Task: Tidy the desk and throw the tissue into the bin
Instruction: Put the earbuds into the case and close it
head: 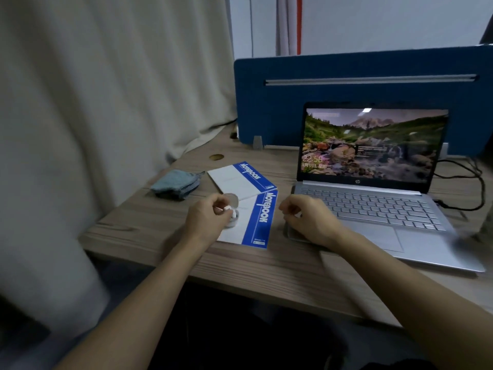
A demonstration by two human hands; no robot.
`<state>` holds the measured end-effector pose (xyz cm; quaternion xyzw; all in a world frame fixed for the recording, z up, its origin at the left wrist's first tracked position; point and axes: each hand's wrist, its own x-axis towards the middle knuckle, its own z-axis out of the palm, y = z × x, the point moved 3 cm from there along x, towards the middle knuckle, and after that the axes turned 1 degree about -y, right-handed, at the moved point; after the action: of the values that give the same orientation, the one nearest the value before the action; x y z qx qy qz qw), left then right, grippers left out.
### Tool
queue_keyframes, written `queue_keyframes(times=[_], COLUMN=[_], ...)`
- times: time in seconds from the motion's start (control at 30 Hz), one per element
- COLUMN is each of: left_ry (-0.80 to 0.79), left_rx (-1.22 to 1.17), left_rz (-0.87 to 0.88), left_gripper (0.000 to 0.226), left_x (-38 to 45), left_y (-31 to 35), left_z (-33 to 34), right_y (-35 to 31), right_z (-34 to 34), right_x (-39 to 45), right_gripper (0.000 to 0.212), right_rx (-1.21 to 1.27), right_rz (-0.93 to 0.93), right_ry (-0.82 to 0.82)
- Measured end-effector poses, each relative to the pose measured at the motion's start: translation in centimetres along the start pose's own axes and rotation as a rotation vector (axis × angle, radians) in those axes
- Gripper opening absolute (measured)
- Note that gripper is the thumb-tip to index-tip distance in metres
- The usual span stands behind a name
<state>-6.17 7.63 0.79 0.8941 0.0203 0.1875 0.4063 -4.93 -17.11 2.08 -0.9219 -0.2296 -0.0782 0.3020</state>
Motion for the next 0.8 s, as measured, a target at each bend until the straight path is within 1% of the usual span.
queue_keyframes(times=[0.1,0.37,0.8], left_ry=[0.021,-0.032,-0.052], left_rx=[0.016,0.045,-0.035], left_rz=[-0.036,-0.050,-0.091], left_gripper=[0.018,0.020,0.027], left_x=[0.4,1.1,0.9], left_y=[-0.9,-1.6,-2.4], left_z=[-0.5,0.3,0.3], right_y=[-0.6,-0.9,-1.0], right_z=[0.7,1.6,3.4], right_x=[0.6,1.0,2.0], right_gripper=[0.015,0.017,0.013], right_rx=[-0.003,-0.018,0.005], right_rz=[0.012,0.003,0.016], right_ry=[-0.026,-0.049,-0.057])
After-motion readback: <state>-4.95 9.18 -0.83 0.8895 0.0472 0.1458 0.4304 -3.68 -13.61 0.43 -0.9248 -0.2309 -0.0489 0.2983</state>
